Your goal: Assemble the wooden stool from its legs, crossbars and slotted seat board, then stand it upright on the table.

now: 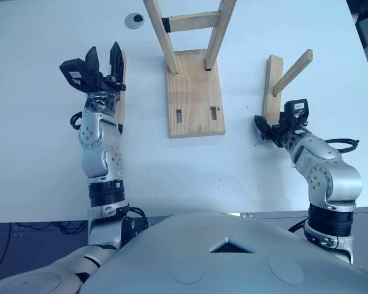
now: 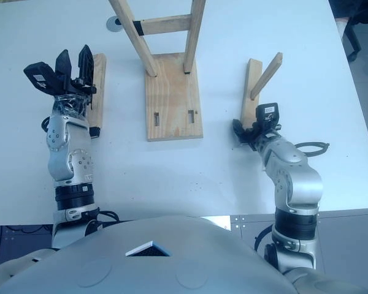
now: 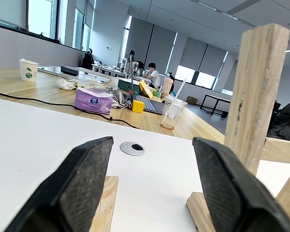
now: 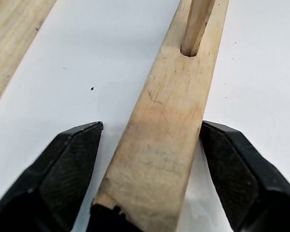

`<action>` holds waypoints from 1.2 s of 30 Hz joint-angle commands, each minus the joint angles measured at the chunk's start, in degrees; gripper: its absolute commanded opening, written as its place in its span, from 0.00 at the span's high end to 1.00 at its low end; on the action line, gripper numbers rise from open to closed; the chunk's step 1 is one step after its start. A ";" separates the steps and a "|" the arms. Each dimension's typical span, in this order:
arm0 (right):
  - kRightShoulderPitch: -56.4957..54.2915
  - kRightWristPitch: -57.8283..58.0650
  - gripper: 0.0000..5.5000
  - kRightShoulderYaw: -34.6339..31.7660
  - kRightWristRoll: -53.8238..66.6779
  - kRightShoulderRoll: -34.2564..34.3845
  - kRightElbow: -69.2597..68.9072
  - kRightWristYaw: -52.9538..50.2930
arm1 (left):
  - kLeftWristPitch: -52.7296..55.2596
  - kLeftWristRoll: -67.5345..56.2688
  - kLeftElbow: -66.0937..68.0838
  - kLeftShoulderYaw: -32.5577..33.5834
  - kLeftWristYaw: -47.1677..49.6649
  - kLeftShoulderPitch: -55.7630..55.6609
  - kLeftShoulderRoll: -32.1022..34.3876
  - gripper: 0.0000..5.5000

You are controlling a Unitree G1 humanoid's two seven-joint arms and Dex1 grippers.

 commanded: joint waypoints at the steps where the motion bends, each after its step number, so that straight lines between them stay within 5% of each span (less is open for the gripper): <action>1: -0.38 3.25 0.47 1.88 -1.77 -3.83 1.21 0.30 | 0.56 0.41 -1.81 -0.18 1.13 1.00 -0.67 0.45; 10: -8.54 -2.20 0.63 -3.61 -0.24 -6.26 9.45 3.94 | -0.58 1.94 -2.09 1.42 4.09 0.90 -0.78 0.45; 14: -20.50 -9.41 0.63 -11.85 6.60 -7.20 18.05 9.92 | 10.74 -13.03 -1.38 5.45 2.58 -0.12 -3.09 0.45; 21: -34.97 -20.88 0.63 -14.16 10.67 -21.46 36.24 31.83 | 25.40 -21.36 -10.65 -10.35 -20.32 1.46 4.09 0.45; 27: -37.91 -11.16 0.63 -13.76 25.17 -27.89 33.17 53.78 | 30.15 -30.29 -9.39 -12.37 -32.90 -5.62 3.45 0.36; 32: -35.09 -3.56 0.63 -11.87 33.36 -27.69 25.50 58.92 | 33.93 -37.43 -5.17 -11.51 -37.22 -11.68 0.96 0.22; 36: -33.25 -1.77 0.63 -9.98 35.61 -26.31 21.92 58.90 | 32.88 -38.01 -2.38 -10.78 -36.33 -15.18 -2.42 0.21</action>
